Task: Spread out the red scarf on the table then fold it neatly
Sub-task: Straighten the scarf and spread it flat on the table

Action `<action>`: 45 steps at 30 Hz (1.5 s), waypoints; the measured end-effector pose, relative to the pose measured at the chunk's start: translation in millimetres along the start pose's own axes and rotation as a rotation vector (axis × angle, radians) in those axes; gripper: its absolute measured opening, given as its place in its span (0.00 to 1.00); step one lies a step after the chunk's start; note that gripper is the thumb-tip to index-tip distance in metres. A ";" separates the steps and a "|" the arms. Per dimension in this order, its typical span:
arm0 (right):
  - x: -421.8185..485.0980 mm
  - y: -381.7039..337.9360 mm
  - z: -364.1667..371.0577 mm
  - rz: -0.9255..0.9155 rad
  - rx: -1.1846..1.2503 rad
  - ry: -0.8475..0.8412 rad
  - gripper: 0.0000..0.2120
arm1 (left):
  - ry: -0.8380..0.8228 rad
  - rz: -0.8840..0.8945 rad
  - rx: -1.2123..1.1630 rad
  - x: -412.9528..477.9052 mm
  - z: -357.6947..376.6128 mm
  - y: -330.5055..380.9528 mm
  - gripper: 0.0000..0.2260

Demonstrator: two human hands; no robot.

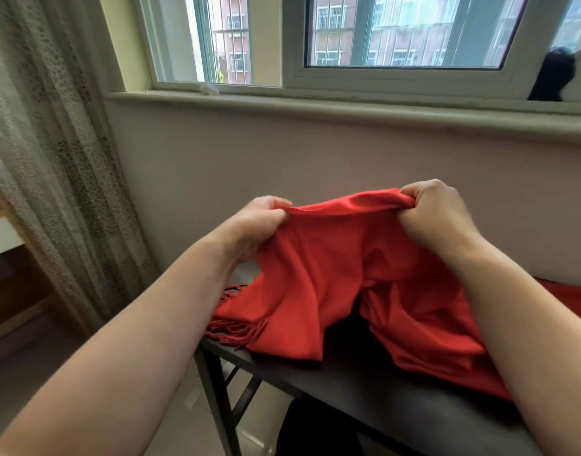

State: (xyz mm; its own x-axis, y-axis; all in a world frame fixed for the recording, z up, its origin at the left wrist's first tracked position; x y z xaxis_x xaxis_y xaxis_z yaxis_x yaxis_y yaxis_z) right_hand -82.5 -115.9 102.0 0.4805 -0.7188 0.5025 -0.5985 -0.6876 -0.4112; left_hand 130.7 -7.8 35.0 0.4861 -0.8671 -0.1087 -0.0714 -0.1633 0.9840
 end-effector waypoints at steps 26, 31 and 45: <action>9.7 -0.6 11.0 -0.032 -0.394 -0.257 0.09 | 0.505 0.306 1.213 17.7 -57.3 73.4 0.15; 11.0 -48.0 -85.5 -0.167 -0.004 0.562 0.19 | 0.955 0.771 0.839 -36.2 -93.4 148.2 0.17; 4.7 -14.6 52.0 -0.031 -0.034 -0.388 0.02 | 0.417 0.166 1.019 29.2 -91.0 21.6 0.13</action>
State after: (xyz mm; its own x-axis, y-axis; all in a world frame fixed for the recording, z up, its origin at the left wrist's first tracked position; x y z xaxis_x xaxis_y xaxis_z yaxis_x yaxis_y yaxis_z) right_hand -38.1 -114.6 70.8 0.7012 -0.6880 0.1869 -0.5977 -0.7102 -0.3720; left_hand 222.6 6.2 65.9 0.6449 -0.7194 0.2581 -0.7516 -0.5359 0.3846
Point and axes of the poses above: each hand's wrist, its own x-axis towards the middle knuckle, its own z-axis out of the palm, y = z × x, the point moved 10 cm from there along x, towards the middle knuckle, and after that the axes turned 7 degrees about -z, right-handed, at the moved point
